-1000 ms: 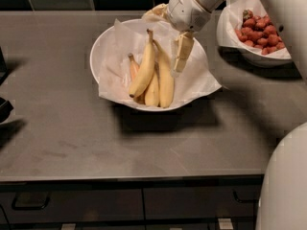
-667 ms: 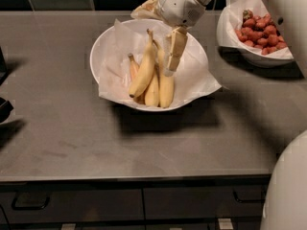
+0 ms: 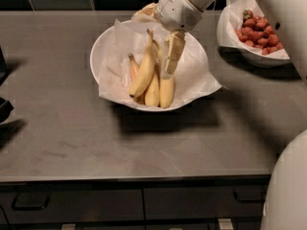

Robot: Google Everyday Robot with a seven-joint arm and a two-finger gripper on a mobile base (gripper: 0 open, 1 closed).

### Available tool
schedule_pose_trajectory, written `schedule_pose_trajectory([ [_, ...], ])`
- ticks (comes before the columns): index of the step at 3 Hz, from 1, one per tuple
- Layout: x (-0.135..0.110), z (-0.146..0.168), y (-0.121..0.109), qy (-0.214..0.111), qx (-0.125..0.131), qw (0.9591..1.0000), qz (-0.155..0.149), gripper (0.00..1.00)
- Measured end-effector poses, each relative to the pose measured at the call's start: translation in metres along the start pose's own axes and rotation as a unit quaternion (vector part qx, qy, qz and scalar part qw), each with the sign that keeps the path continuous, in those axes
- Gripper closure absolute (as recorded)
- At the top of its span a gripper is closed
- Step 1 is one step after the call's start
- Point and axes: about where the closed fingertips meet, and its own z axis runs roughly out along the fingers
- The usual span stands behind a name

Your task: Pick banana from white bowl

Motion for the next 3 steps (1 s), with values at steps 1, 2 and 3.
schedule_pose_trajectory([
  [1,0.0124,0.0201,0.0019,-0.015,0.003,0.9998,0.015,0.0],
  [2,0.0127,0.0211,0.0018,-0.015,0.003,0.9998,0.015,0.19],
  [3,0.0127,0.0211,0.0018,-0.015,0.003,0.9998,0.015,0.4],
])
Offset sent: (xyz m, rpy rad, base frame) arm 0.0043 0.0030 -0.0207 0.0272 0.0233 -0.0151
